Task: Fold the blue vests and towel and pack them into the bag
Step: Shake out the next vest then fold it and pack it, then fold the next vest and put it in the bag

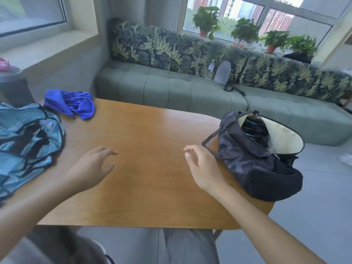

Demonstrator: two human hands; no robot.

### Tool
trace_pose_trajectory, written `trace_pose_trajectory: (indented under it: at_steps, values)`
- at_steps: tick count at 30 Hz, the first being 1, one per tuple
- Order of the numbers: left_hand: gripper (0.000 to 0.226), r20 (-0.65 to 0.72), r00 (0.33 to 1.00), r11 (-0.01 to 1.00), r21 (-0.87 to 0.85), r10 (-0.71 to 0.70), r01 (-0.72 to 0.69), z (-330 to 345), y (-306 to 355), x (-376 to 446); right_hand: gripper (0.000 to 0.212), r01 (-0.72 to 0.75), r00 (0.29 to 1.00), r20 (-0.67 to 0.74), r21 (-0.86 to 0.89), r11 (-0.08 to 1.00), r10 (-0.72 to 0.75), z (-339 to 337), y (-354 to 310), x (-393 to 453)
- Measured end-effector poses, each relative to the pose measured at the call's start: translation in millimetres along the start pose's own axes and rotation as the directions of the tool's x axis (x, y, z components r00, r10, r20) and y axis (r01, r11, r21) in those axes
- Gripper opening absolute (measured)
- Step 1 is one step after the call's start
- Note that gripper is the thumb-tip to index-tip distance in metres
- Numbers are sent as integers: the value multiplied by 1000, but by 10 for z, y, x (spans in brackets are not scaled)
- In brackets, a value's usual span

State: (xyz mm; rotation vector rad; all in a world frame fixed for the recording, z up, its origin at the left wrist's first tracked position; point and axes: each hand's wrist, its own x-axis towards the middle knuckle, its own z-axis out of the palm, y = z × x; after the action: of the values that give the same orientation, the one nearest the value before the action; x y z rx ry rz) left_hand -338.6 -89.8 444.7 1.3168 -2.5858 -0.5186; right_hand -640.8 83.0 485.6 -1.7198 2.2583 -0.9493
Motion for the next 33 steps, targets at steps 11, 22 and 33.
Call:
trace_pose_trajectory:
  at_steps: [11,22,33]
  values:
    - [81,66,998,984,175,-20,9,137,-1330,-680,18,-2,958,284,91,996,-25,1289,-780,401]
    - [70,-33,999,992,124,-20,24,319,-1437,-738,22,91,888,442,100,991,-126,2503,-1739,1086]
    - [66,-86,996,992,118,-26,36,390,-1430,-743,58,529,750,349,193,826,-562,3281,-3157,1991]
